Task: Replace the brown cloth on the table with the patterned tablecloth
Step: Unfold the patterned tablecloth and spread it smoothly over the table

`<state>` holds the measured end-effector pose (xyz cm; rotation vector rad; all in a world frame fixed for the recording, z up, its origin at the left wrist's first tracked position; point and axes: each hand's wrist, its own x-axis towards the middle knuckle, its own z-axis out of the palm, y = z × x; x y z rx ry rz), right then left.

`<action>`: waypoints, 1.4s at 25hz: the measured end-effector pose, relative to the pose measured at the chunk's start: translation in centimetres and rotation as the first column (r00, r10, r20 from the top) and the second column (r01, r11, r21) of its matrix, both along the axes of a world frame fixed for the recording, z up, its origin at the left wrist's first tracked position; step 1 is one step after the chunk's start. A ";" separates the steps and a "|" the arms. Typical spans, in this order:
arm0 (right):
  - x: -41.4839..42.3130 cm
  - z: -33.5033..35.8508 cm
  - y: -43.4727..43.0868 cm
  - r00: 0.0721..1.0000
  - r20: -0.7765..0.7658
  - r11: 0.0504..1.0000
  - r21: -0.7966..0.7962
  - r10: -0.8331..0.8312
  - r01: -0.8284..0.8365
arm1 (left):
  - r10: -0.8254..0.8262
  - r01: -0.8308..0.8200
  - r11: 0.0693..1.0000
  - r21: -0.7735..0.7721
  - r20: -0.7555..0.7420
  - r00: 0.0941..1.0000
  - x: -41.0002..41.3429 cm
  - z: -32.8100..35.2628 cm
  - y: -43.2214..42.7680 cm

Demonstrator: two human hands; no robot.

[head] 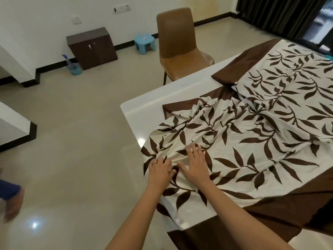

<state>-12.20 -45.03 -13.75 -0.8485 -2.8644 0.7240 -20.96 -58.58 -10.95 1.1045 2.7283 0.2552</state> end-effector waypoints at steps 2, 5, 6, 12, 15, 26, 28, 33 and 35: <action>-1.1 -0.5 -1.0 0.991 0.131 0.999 0.032 0.014 -0.019 | -0.055 0.052 0.996 0.072 0.036 0.998 -1.3 0.0 0.0; -1.4 -0.5 -2.2 0.976 0.213 0.994 0.090 0.037 -0.057 | -0.141 0.129 0.970 0.207 0.047 0.989 -2.7 0.4 0.4; -1.3 -0.5 -2.5 0.972 0.224 0.992 0.091 0.069 -0.091 | -0.174 0.161 0.962 0.221 0.042 0.984 -3.1 0.6 0.6; -0.3 -1.1 -3.7 0.975 0.172 0.982 0.097 0.142 -0.160 | -0.116 0.131 0.985 -0.112 0.135 0.984 -6.9 -1.4 -0.6; 0.0 -0.9 -4.2 0.990 0.122 0.991 0.101 0.076 -0.089 | 0.092 -0.082 0.975 -0.207 0.041 0.995 -8.8 -1.3 -2.3; -9.6 -0.5 0.3 0.966 0.095 0.968 0.104 -0.239 0.229 | -0.315 0.308 0.941 0.139 0.030 0.949 -16.0 -1.0 3.1; -10.8 -1.5 -0.7 0.970 0.132 0.972 0.140 -0.205 0.187 | -0.351 0.352 0.936 -0.012 0.060 0.934 -18.1 -2.0 3.1; -12.1 -2.1 -2.8 0.988 0.112 0.986 0.140 -0.104 0.088 | -0.149 0.142 0.973 -0.183 -0.027 0.988 -22.0 -1.8 1.1; -12.8 -1.7 -3.0 0.993 0.099 0.992 0.111 -0.064 0.053 | -0.118 0.103 0.983 -0.150 -0.100 0.988 -22.3 -0.9 0.9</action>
